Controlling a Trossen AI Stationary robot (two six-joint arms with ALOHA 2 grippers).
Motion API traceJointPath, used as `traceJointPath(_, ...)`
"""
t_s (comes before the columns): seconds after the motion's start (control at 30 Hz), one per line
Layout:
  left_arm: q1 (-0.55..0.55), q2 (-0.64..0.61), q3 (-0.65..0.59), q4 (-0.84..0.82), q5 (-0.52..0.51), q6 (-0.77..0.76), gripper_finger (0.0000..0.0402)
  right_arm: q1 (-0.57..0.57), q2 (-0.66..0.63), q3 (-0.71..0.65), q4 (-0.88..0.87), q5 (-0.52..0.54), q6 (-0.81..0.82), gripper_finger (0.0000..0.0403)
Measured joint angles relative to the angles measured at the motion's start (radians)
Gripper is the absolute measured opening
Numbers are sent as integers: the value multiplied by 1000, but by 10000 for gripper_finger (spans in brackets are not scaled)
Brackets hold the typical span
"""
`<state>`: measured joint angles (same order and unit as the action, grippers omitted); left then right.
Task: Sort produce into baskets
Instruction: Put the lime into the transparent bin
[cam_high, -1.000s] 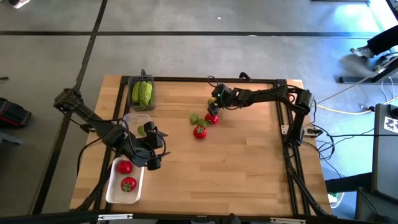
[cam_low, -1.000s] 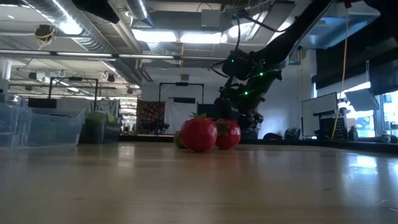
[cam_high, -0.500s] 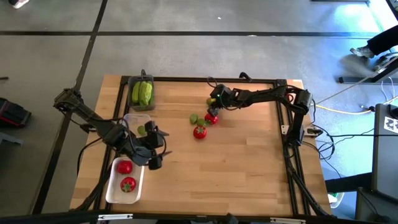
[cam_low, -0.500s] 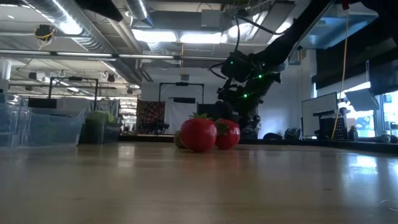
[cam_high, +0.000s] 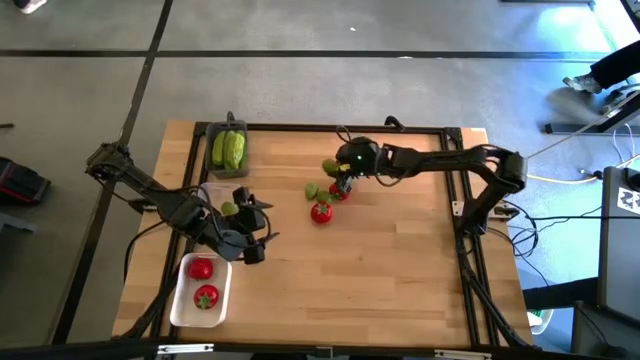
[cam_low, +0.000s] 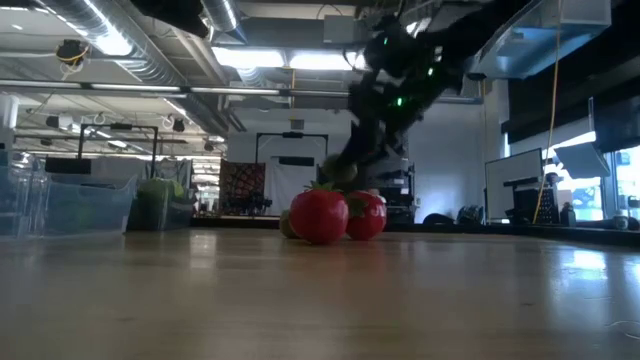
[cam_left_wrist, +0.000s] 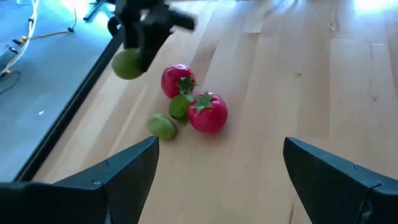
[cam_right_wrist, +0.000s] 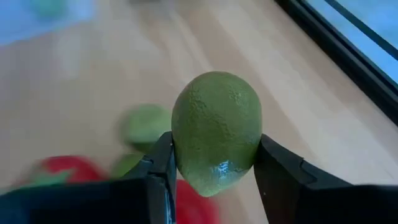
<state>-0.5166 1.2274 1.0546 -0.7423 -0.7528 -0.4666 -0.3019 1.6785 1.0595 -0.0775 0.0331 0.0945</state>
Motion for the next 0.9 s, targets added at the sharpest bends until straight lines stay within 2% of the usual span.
traceJointPath(0.2, 31, 20, 0, 52, -1, 96, 340, 96, -76, 0, 19, -96, -65, 140)
traceJointPath(0.43, 69, 91, 0, 195, 1, 324, 340, 178, -88, 0, 53, -235, -69, 140)
traceJointPath(0.9, 145, 249, 0, 486, 2, 739, 340, 245, -88, 0, 142, -273, -37, 140)
